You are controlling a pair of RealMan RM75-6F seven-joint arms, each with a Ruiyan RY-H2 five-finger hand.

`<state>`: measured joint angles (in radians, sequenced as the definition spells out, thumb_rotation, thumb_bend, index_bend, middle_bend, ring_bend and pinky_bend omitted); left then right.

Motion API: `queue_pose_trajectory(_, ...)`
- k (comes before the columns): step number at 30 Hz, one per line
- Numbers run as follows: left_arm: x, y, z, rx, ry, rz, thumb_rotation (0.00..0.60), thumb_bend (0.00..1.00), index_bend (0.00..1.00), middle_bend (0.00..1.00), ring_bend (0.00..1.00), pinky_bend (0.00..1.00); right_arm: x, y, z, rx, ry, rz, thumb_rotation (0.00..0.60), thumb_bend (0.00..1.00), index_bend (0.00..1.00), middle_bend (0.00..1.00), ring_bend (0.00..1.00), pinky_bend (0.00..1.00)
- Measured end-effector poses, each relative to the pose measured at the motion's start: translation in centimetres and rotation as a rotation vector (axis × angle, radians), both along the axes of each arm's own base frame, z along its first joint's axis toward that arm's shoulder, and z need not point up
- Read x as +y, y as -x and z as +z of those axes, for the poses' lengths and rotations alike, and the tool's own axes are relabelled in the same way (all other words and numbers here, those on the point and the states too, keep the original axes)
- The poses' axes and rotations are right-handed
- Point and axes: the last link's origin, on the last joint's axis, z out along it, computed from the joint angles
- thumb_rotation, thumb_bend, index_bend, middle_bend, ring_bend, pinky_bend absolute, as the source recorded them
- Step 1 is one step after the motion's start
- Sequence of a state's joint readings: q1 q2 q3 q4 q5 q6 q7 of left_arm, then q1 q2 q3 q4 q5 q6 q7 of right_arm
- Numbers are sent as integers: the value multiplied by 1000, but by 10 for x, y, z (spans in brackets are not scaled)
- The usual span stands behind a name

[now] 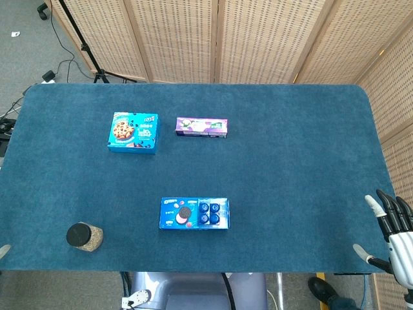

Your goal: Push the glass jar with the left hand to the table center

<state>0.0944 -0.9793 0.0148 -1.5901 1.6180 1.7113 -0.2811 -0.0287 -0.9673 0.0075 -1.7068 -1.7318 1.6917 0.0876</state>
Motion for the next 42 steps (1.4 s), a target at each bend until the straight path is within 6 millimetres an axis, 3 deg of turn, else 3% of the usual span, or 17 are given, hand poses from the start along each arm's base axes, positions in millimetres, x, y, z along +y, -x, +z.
queue_pose_trajectory(16, -1, 0, -8, 44, 41, -7, 600, 0, 0, 0, 0, 0, 1, 0, 1, -11, -4, -1, 600, 0, 0, 0, 0, 0)
queue_pose_trajectory(23, 1, 8, -36, 140, 157, -79, 600, 0, 0, 0, 0, 0, 0, 0, 3, -23, -4, -2, 600, 0, 0, 0, 0, 0)
queue_pose_trajectory(32, 8, 17, -94, 181, 270, -218, 600, 0, 0, 0, 0, 0, 1, 0, 4, -32, -9, 0, 600, 0, 0, 0, 0, 0)
queue_pose_trajectory(42, 11, 21, -141, 140, 264, -223, 600, 0, 0, 0, 0, 0, 1, 0, 7, -51, -15, 5, 600, 0, 0, 0, 0, 0)
